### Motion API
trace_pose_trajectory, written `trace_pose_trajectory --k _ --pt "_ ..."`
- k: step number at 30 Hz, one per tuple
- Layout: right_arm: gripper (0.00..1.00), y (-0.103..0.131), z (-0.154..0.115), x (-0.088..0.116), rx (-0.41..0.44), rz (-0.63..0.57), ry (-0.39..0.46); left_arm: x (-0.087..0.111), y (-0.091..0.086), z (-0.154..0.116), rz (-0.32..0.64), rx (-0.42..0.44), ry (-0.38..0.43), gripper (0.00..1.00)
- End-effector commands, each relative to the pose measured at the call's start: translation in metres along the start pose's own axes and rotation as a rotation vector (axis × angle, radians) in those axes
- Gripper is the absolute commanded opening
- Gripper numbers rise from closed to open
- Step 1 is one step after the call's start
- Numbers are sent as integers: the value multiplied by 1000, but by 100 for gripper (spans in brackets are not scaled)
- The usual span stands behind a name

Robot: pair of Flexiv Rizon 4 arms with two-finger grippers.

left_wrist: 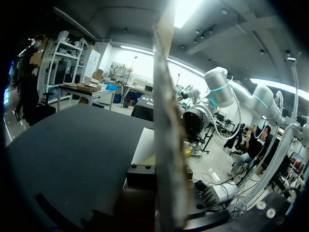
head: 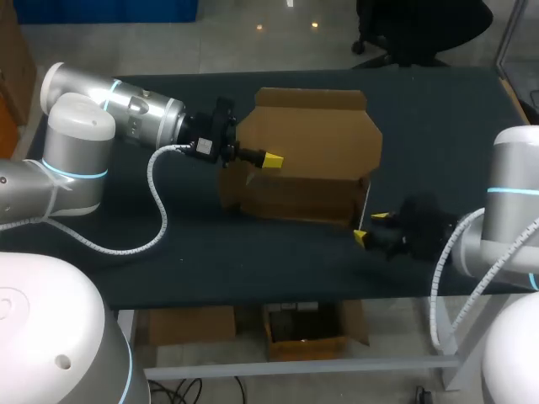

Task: Assemble the packaging by folding the flat box into shape, placing the metal phone stand inside, and closing the box properly

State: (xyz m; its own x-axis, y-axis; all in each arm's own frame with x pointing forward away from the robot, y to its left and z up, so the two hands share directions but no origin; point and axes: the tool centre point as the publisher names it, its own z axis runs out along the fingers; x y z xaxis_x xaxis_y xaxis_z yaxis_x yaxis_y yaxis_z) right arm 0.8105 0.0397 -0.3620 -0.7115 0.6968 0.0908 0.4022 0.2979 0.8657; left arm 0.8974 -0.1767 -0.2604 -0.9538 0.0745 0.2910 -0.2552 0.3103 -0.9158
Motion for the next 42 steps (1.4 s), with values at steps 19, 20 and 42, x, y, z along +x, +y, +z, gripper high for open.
trace_pose_trajectory --k 19,20,42 --pt "59 -1 -39 -41 -40 -84 127 -1 3 1 0 0 3 0" --pt "59 -1 -40 -43 -43 -89 140 -1 3 1 0 0 3 0" --pt "59 -12 -22 -51 -15 -87 160 -1 3 1 0 0 3 0"
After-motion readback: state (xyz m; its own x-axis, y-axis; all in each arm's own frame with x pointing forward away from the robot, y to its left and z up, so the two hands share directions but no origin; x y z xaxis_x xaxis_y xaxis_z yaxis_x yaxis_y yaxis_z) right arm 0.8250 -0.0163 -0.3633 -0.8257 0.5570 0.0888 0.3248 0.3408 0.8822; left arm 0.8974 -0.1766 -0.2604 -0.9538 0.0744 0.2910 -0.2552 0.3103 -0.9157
